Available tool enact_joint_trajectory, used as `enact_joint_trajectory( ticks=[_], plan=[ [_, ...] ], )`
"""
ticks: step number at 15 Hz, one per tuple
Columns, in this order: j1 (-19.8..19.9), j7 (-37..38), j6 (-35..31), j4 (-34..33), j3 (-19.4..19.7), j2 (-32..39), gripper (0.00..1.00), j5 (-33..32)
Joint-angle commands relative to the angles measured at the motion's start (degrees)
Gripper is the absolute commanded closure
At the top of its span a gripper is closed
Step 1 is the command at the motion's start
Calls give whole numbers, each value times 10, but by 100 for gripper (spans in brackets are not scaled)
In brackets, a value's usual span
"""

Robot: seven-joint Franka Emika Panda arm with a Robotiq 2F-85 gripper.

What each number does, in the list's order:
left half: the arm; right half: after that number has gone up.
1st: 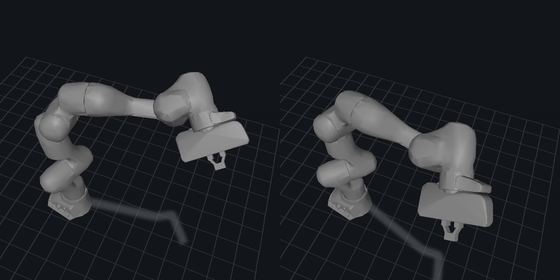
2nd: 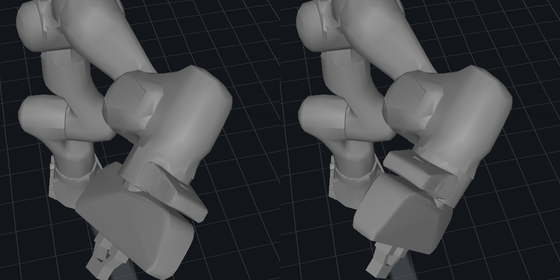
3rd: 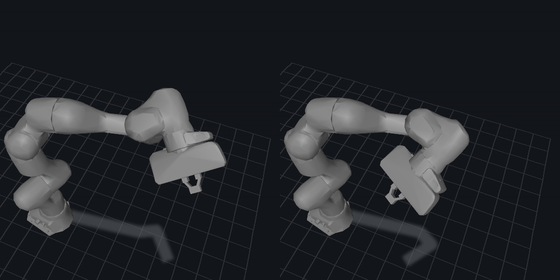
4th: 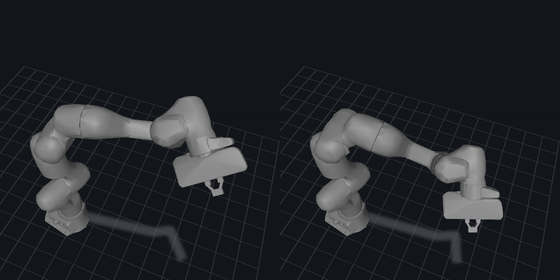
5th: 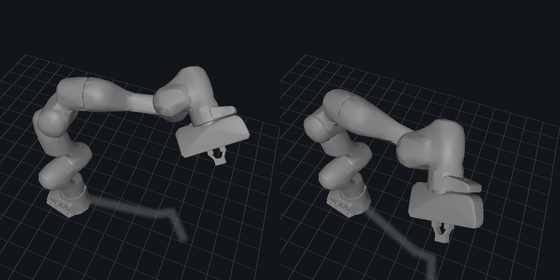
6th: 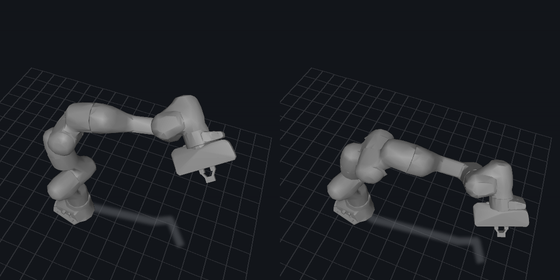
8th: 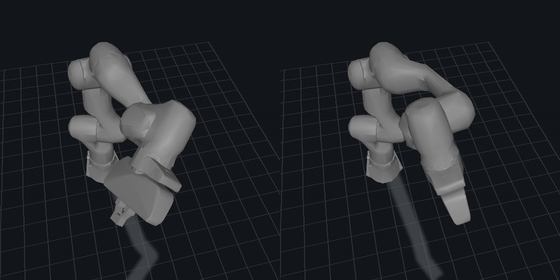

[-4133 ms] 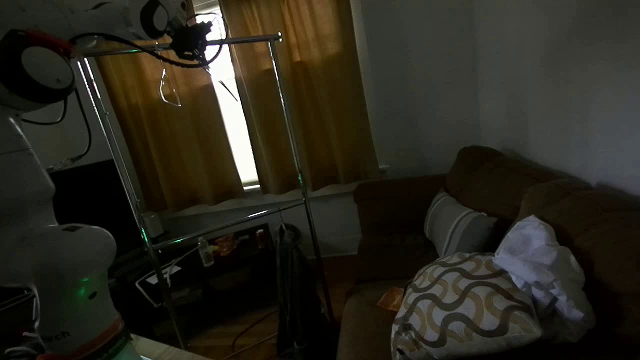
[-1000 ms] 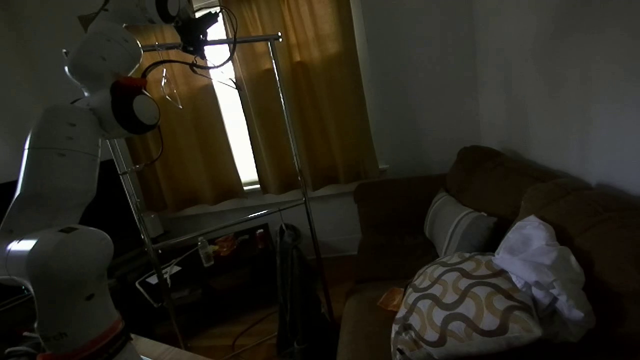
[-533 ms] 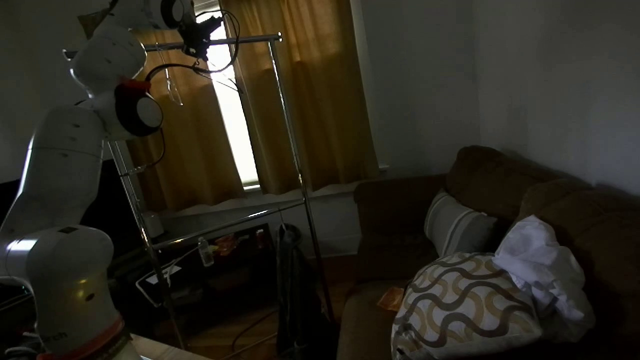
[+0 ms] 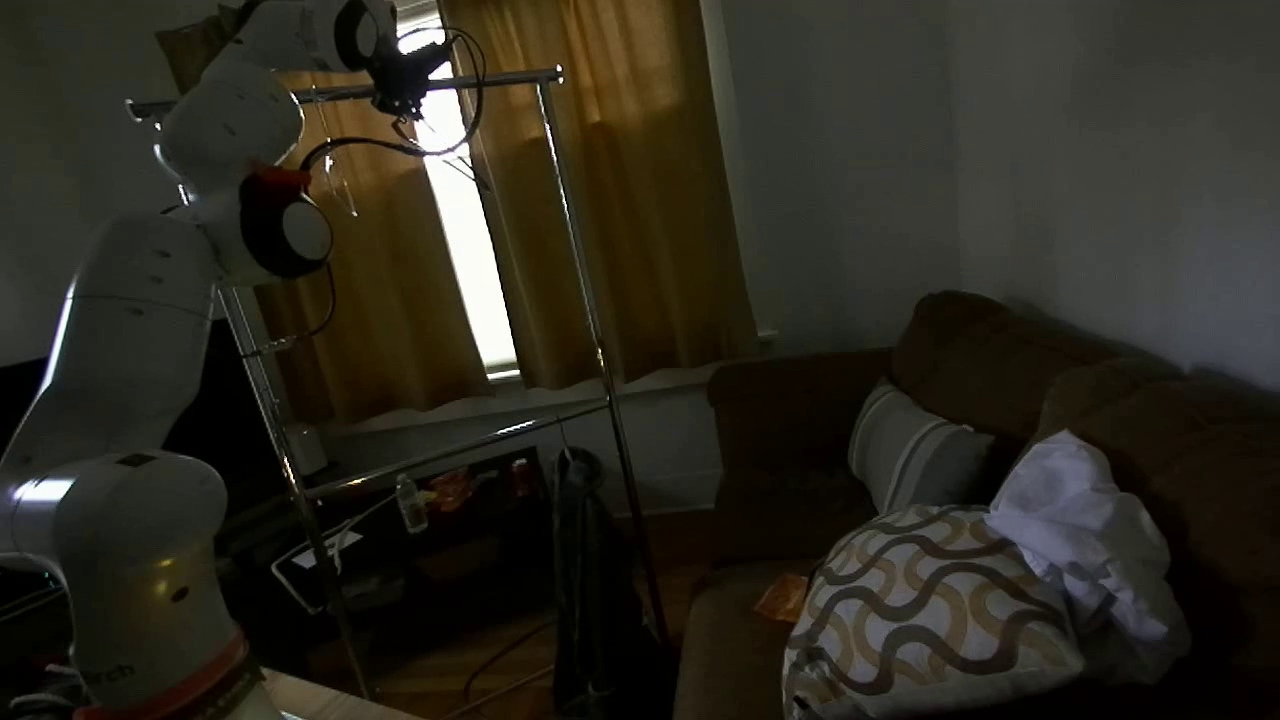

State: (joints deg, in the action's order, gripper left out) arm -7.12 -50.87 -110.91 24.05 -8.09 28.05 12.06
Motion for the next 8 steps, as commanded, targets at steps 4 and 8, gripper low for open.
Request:
enact_joint_trajectory(
  ticks=[4, 8],
  plan=[
    [3, 24, 10, 0, -22, 10, 98, -3],
    [2, 33, 25, 3, -21, 5, 66, -9]
  ],
)
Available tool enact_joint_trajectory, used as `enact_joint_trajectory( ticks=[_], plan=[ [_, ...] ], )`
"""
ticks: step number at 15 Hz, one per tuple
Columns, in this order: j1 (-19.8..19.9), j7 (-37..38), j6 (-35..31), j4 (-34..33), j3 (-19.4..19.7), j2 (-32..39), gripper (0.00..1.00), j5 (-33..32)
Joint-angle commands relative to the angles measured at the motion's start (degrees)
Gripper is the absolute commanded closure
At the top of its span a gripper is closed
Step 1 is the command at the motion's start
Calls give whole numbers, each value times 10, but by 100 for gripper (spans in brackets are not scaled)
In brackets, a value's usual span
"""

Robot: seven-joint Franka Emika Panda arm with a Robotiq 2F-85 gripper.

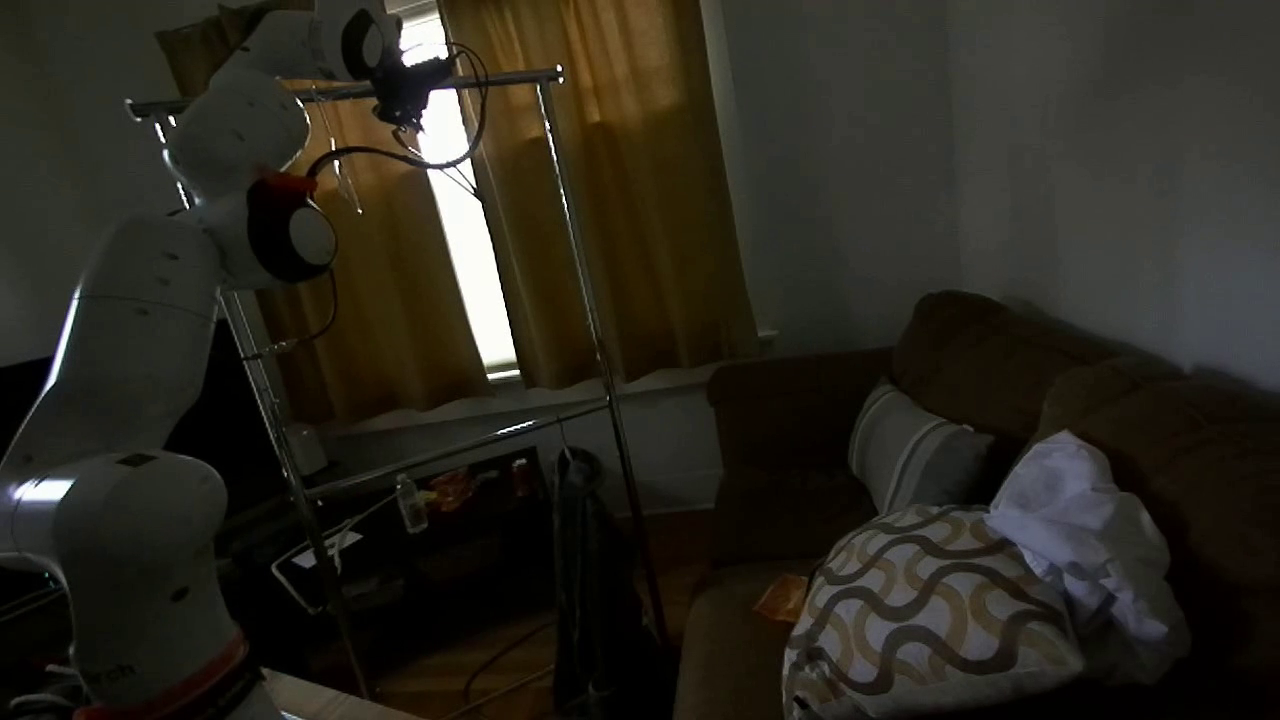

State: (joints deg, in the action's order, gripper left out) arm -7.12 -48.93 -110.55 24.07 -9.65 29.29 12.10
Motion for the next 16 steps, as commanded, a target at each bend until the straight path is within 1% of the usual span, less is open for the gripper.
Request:
enact_joint_trajectory(
  ticks=[1, 2, 4, 5, 10, 11, 16],
  plan=[
    [2, 14, 25, 2, -6, -9, 66, -10],
    [2, 15, 27, 2, -5, -10, 61, -11],
    [0, 20, 34, 2, -3, -14, 48, -15],
    [0, 22, 36, 2, -3, -15, 39, -15],
    [-1, 37, 59, 1, -2, -24, 2, -16],
    [-2, 39, 65, 0, -1, -27, 0, -18],
    [-1, 49, 113, -1, 4, -52, 0, -31]
  ],
)
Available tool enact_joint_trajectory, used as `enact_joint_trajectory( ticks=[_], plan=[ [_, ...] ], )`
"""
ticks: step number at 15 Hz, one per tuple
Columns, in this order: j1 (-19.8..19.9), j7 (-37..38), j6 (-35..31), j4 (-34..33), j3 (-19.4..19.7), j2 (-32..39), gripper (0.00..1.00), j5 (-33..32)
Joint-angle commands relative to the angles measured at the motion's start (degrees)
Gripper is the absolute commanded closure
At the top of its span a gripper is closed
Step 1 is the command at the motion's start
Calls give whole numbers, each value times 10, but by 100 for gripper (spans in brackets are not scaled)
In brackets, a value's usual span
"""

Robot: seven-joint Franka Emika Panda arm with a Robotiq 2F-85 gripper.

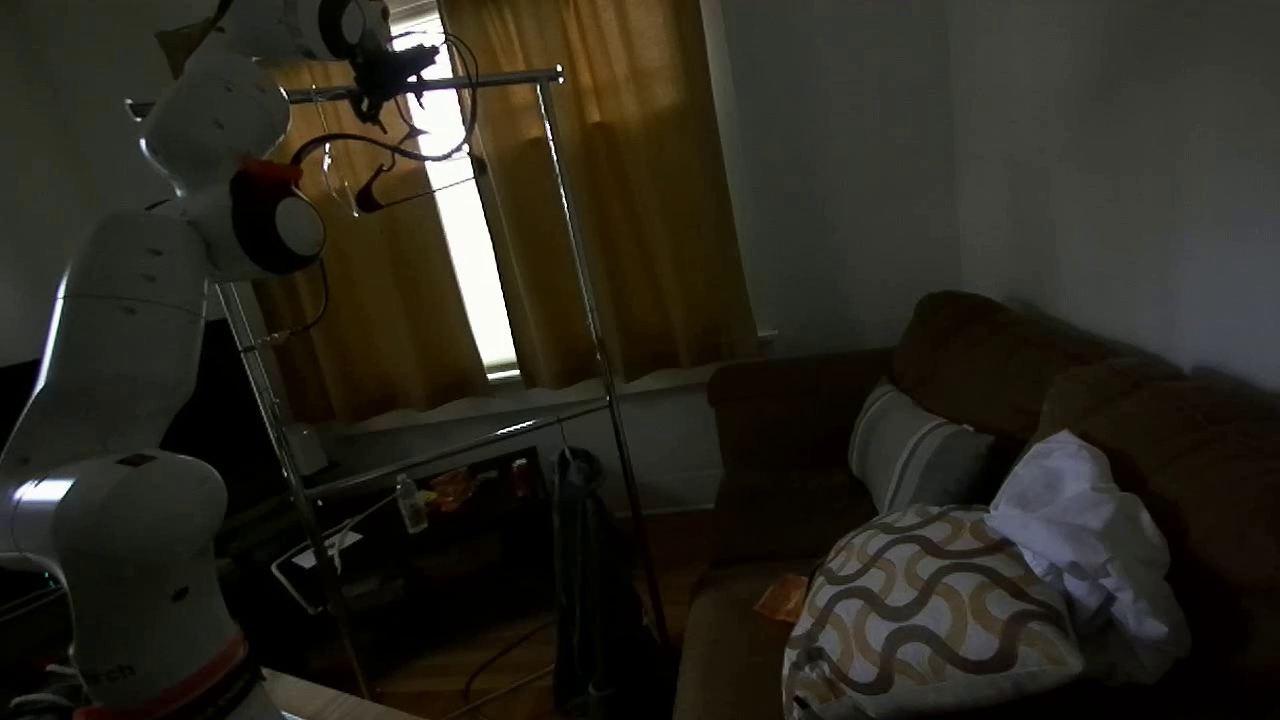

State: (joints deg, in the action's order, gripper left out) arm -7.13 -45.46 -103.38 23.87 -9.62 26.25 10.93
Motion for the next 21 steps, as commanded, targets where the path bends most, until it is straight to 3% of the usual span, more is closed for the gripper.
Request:
enact_joint_trajectory(
  ticks=[1, 11, 18, 21],
  plan=[
    [0, 15, 51, 0, 3, -27, 0, -22],
    [-6, -38, 223, -13, 18, -108, 0, -84],
    [33, 30, 339, -22, 10, -166, 0, -18],
    [41, 10, 397, -24, 22, -193, 0, -33]
  ],
)
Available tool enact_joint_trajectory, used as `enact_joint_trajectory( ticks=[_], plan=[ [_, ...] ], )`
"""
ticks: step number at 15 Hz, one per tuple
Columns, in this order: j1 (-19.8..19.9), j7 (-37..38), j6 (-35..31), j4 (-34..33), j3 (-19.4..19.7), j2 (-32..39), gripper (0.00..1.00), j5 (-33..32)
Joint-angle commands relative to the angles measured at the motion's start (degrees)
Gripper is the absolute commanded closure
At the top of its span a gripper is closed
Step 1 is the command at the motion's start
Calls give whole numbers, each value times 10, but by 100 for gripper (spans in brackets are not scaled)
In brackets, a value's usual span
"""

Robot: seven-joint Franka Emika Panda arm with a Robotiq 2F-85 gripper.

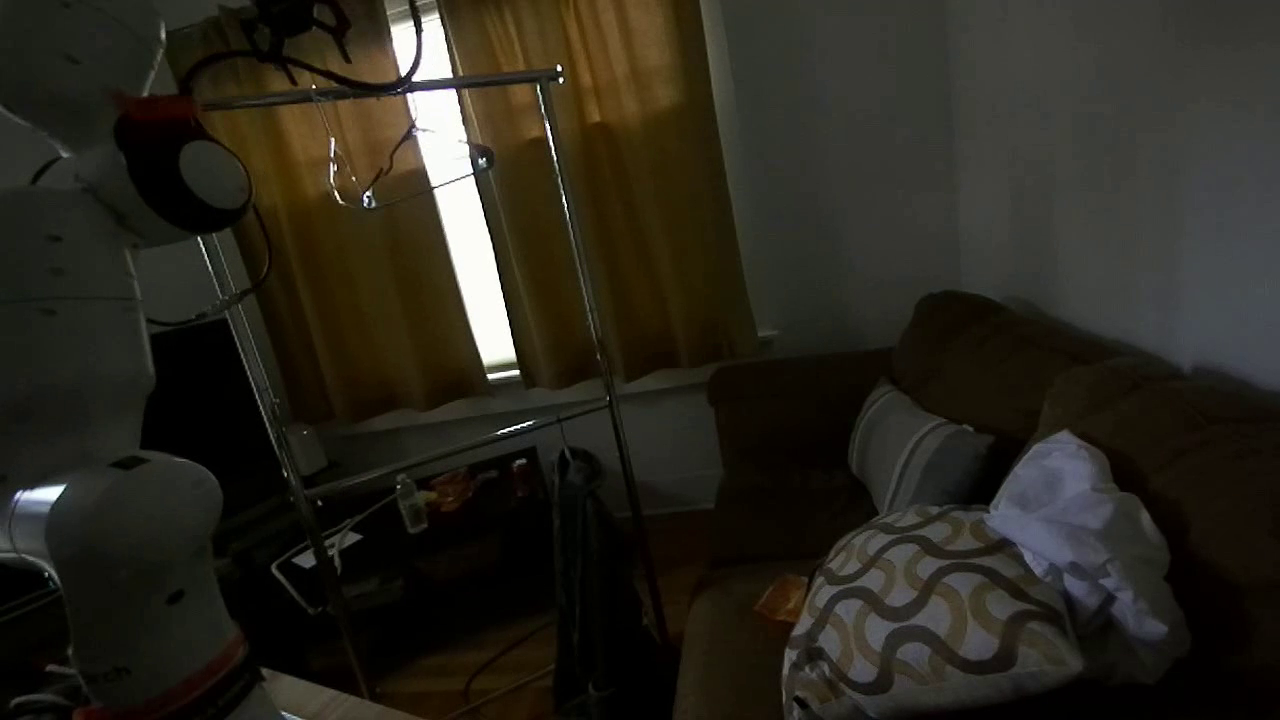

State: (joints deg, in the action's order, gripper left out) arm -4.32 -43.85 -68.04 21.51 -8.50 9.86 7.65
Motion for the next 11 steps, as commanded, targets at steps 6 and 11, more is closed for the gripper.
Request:
enact_joint_trajectory(
  ticks=[6, 11],
  plan=[
    [53, -16, 22, -4, 34, -59, 0, 29],
    [42, -10, 35, -4, 34, -51, 0, 17]
  ],
)
